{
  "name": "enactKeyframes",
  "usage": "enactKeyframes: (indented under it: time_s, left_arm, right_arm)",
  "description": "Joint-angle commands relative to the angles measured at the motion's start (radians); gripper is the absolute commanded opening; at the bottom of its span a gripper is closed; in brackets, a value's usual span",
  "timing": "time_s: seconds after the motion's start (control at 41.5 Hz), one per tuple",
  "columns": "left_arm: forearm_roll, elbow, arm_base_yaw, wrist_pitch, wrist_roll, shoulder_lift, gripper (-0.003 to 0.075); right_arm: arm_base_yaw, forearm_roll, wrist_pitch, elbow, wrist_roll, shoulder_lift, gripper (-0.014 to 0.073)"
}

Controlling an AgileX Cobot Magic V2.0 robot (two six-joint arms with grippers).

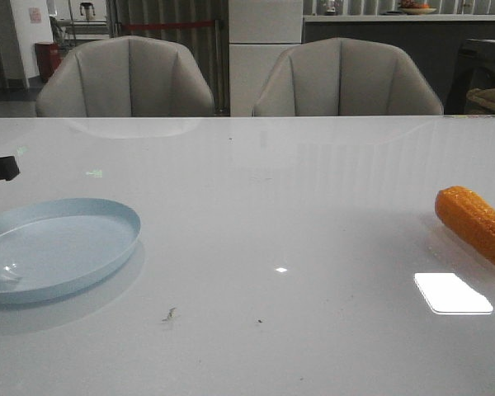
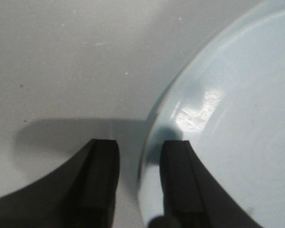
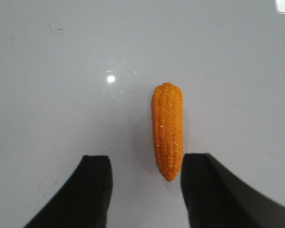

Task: Place corn on plate with both arms
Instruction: 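Lower the left gripper to the rim of the pale blue plate, then grip the plate rim with the left gripper and lift it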

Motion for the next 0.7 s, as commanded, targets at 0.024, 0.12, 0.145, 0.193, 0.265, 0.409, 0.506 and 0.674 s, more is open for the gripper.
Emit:
enactKeyframes:
  time_s: [0.024, 0.12, 0.145, 0.193, 0.265, 0.409, 0.506, 0.674]
  left_arm:
    - [-0.022, -0.021, -0.028, -0.004, -0.006, -0.038, 0.0158]
    - [-0.018, -0.021, -0.040, -0.007, -0.005, -0.038, 0.0098]
    - [-0.016, -0.021, -0.042, -0.011, -0.005, -0.038, 0.0099]
    - [-0.009, -0.021, -0.045, -0.016, -0.005, -0.038, 0.0096]
    - [0.006, -0.029, -0.045, -0.009, -0.005, -0.038, 0.0096]
    - [0.022, -0.089, -0.045, 0.030, -0.005, -0.046, 0.0096]
    - [0.026, -0.157, -0.045, 0.084, -0.017, -0.046, 0.0096]
    - [0.019, -0.323, -0.045, 0.202, -0.023, -0.046, 0.0096]
  right_arm:
    - [0.001, 0.002, -0.054, -0.040, -0.006, -0.012, 0.0449]
    - [0.001, 0.002, -0.054, -0.040, -0.006, -0.012, 0.0449]
    - [0.001, 0.002, -0.054, -0.040, -0.006, -0.012, 0.0449]
    - [0.001, 0.002, -0.054, -0.040, -0.006, -0.012, 0.0449]
    - [0.001, 0.002, -0.054, -0.040, -0.006, -0.012, 0.0449]
    - [0.001, 0.002, -0.045, -0.039, -0.006, -0.012, 0.0449]
    - [0.001, 0.002, -0.040, -0.039, -0.006, -0.012, 0.0449]
    - [0.001, 0.002, -0.034, -0.039, -0.006, -0.012, 0.0449]
